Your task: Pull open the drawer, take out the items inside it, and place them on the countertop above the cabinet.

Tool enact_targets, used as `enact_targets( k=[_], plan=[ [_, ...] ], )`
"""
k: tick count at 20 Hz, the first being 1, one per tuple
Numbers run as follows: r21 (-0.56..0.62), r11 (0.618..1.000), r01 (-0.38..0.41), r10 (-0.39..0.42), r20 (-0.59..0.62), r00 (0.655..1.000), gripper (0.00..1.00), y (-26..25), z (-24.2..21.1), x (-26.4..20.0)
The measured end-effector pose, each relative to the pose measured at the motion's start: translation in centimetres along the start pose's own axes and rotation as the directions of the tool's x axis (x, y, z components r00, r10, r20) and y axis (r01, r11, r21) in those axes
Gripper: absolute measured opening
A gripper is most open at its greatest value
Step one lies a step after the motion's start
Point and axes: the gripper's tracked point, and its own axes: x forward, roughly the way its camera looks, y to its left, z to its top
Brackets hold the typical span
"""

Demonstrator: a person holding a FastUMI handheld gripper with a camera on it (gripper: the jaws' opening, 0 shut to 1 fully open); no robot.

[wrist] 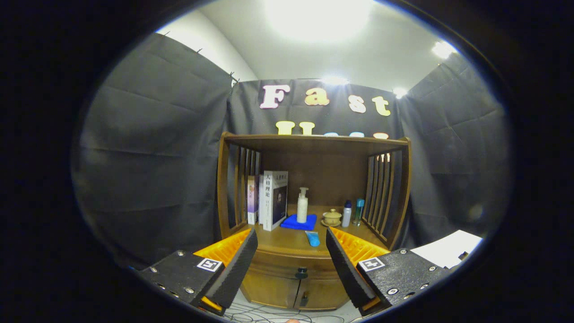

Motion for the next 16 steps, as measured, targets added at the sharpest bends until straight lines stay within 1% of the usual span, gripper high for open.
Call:
enact_targets(
  k=[1, 2, 4, 5, 7, 8, 10, 13, 16],
  plan=[
    [0.019, 1.000, 0.007, -0.006, -0.014, 1.000, 0.95, 0.2, -0.1, -0.2],
    [0.053, 0.999, -0.004, 0.005, -0.007, 1.000, 0.95, 0.7, 0.4, -0.3],
    [0.085, 0.995, -0.054, 0.052, 0.021, 0.998, 0.95, 1.7, 1.3, -0.6],
    [0.071, 0.996, -0.054, 0.052, 0.030, 0.998, 0.95, 1.4, 1.7, -0.6],
    [0.039, 0.999, -0.008, 0.007, 0.039, 0.999, 0.95, -0.3, 2.0, -1.2],
    [0.039, 0.999, -0.003, 0.001, 0.052, 0.999, 0.95, -0.3, 2.4, -1.4],
    [0.051, 0.998, -0.023, 0.019, 0.079, 0.997, 0.95, 0.0, 3.2, -1.5],
    [0.074, 0.997, -0.007, 0.000, 0.091, 0.996, 0.95, -1.3, 3.4, -1.7],
    [0.094, 0.995, -0.016, 0.007, 0.088, 0.996, 0.95, -1.5, 3.1, -1.4]
  ],
)
